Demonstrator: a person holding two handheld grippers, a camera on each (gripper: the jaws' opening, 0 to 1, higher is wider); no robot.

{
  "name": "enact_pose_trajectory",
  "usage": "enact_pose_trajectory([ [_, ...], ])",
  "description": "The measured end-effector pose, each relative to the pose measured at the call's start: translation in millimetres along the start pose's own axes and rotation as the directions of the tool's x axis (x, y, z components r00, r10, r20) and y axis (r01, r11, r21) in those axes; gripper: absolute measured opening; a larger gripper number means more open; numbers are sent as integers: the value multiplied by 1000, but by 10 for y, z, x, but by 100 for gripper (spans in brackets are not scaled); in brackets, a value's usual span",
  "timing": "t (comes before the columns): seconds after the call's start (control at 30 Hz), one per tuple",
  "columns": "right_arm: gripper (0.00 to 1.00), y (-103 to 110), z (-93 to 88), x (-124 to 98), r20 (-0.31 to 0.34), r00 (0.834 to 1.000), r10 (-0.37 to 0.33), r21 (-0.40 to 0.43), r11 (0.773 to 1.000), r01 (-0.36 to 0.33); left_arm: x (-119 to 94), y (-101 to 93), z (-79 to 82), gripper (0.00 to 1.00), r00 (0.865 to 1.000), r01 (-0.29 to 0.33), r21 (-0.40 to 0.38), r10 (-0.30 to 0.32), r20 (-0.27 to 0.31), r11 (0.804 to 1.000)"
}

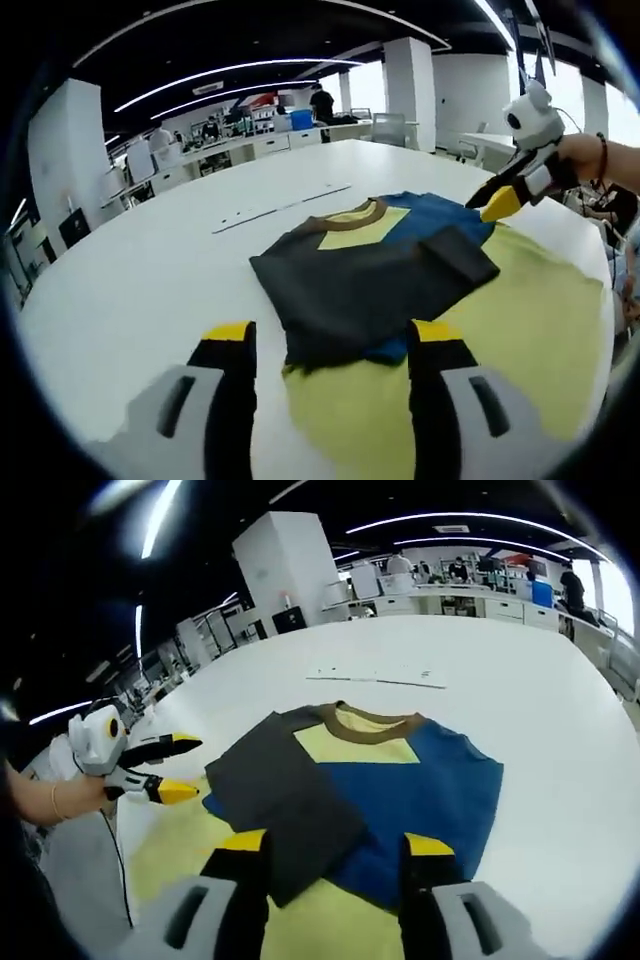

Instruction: Fold the garment on the visible template until the final outline fits inside the template.

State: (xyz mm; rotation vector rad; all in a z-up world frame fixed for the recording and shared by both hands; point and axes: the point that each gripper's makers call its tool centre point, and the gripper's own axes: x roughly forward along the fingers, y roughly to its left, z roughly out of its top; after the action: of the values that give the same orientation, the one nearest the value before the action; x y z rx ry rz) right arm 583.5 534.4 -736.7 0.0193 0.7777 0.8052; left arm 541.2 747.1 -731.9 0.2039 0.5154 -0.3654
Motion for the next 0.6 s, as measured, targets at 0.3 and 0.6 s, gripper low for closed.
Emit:
enact_pose_trajectory([
  [0.3,23,-37,-57,145,-18,1000,10,25,1000,-10,85,169,-257,23,997,-21,10,22,-78,1000],
  [0.6,13,-118,-93,259,-25,1000,-6,65,998,8,184,229,-308,2,994,-20,21,22,-111,1000],
])
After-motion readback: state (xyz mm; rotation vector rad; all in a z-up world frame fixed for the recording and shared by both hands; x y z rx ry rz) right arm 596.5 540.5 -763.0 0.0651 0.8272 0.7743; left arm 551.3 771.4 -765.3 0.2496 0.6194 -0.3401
